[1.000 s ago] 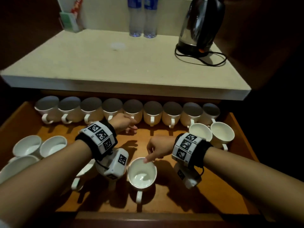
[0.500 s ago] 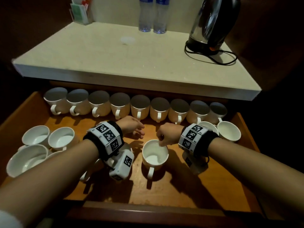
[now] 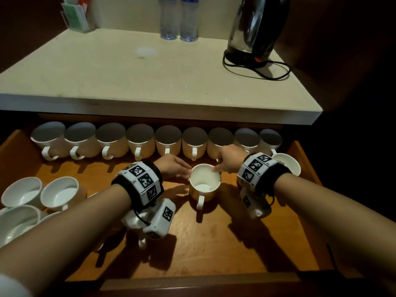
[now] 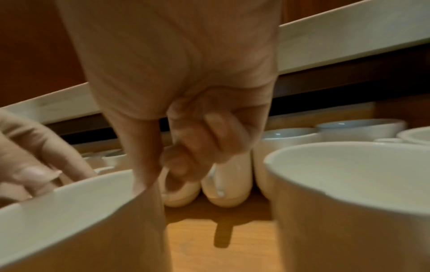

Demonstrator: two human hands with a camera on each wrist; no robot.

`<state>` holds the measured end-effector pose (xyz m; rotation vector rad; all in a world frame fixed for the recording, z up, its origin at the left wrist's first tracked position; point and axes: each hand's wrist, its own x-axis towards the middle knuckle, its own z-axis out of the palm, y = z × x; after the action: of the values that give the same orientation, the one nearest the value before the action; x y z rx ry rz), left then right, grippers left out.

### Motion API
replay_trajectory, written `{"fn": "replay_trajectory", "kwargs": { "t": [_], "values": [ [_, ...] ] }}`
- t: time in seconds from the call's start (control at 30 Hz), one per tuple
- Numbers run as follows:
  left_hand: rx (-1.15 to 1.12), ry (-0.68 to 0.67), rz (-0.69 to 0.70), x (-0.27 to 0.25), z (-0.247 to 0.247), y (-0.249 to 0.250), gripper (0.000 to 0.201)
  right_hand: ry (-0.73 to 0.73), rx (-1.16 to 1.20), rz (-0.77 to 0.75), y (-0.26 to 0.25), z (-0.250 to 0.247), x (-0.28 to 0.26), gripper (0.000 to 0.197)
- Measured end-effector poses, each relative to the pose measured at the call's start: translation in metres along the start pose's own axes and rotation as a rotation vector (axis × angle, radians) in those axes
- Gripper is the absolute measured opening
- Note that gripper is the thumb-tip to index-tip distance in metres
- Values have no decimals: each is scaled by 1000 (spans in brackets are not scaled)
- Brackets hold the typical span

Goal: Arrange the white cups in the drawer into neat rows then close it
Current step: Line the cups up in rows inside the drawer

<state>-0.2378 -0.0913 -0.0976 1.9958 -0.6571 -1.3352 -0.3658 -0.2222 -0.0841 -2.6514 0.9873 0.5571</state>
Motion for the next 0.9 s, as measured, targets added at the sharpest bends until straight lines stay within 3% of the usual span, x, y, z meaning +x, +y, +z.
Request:
{"fn": "replay_trajectory", "kwargs": {
  "t": [0.17, 0.43, 0.77, 0.9],
  "values": [
    [57, -56, 15, 8, 11, 13, 33, -99, 91, 31, 19, 3, -10, 24],
    [75, -95, 23, 17, 34, 28, 29, 73, -24, 80, 30, 1, -12, 14],
    [74, -70, 44, 35, 44, 37, 25, 205, -6, 186, 42, 3, -9, 22],
    [86, -22, 92, 39, 46, 35, 14, 232, -12, 186, 43, 3, -9, 25]
  ]
}}
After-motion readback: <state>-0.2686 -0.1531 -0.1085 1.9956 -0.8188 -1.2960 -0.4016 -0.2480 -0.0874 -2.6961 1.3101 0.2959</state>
